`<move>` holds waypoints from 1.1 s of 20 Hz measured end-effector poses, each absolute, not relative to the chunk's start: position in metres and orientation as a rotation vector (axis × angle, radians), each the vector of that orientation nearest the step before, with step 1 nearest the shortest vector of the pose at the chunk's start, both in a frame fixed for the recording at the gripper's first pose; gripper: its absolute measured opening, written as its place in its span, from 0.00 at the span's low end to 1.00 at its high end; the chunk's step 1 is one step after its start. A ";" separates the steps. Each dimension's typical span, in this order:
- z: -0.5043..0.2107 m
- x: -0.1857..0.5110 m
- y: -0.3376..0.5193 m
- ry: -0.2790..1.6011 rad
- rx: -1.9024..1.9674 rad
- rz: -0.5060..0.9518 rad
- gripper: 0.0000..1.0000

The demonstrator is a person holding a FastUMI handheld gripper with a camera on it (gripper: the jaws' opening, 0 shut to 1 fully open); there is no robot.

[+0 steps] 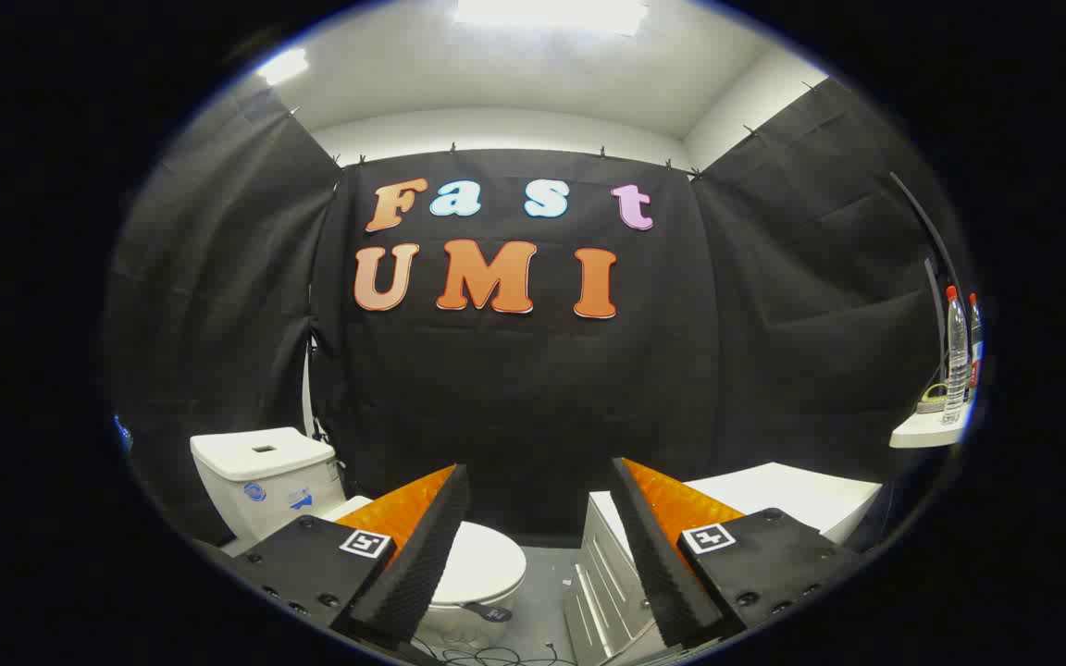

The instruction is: Open the toilet lid.

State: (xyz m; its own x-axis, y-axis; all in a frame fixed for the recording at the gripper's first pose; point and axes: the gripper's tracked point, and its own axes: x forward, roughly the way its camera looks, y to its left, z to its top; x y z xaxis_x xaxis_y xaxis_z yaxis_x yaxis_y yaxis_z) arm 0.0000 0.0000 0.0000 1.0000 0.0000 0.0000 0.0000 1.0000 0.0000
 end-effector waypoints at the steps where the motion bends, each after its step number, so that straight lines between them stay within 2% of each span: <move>1: 0.000 0.000 0.000 0.002 0.000 0.001 0.98; 22: -0.004 -0.001 0.002 0.017 -0.006 0.010 0.98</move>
